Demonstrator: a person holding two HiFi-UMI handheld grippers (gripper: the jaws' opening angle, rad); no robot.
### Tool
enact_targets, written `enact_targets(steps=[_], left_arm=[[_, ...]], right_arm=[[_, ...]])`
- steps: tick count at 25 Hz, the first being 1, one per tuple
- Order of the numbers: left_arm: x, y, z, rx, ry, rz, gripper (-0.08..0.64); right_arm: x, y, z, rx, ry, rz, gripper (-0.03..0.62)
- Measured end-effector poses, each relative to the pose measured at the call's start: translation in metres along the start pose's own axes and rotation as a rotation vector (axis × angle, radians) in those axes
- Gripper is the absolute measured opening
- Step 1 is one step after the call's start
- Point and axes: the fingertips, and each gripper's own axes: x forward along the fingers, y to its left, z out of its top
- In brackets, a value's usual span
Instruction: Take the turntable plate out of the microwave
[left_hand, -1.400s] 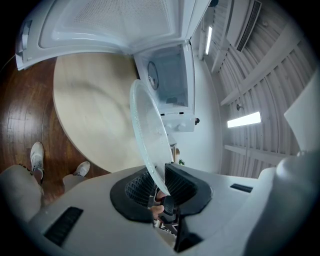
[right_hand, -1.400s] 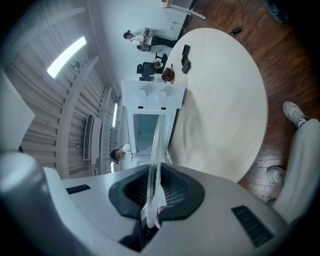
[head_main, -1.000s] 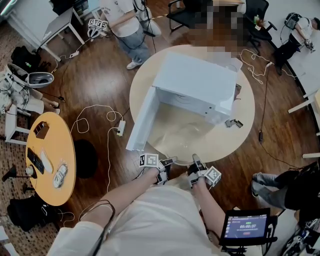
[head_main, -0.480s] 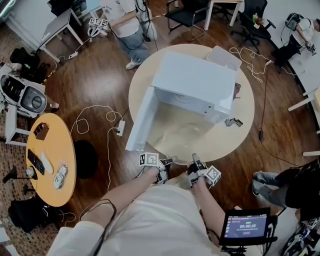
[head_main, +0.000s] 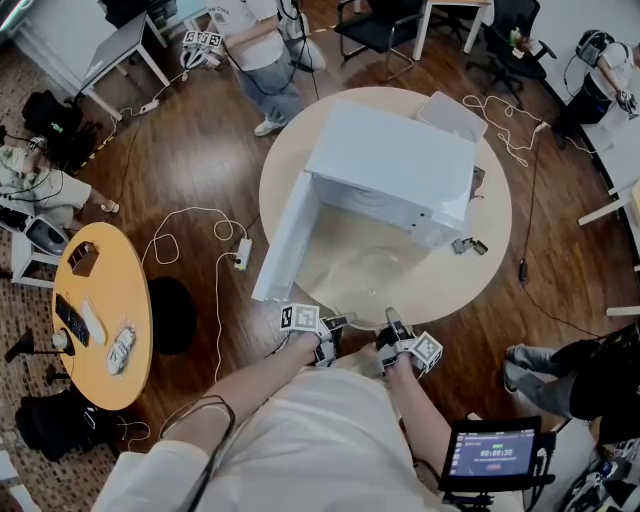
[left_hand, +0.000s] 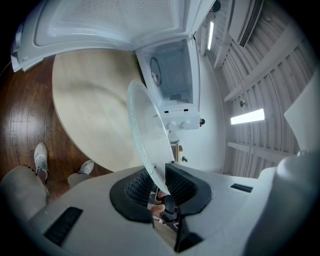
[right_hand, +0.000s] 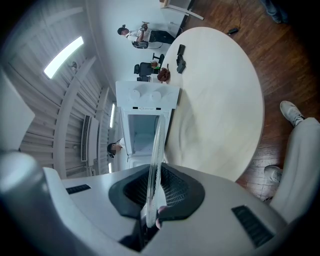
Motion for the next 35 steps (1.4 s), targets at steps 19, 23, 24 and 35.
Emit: enact_targets(steps=[19,23,24,35], left_arm=[[0.002,0.006,0.001,-0.010,0.009,0.013,0.060],[0.003,0.008,0.001,-0.013,0.007,0.016,0.060],[0.004,0.008,0.001,-0.014,0.007,0.017,0.060],[0.005,0.011,-0.002,-0.018,0.008,0.022,0.060]], right_arm=[[0.004,-0.005,0.000,0.016,0.014,-0.022,0.029],[0.005,-0.006,0.002,0.012,0.019,-0.023,0.029],[0.005,-0.007,0.002,0.011,0.020,-0.023,0.029],[0.004,-0.012,0.001,0.022,0.024,-0.030,0.029]])
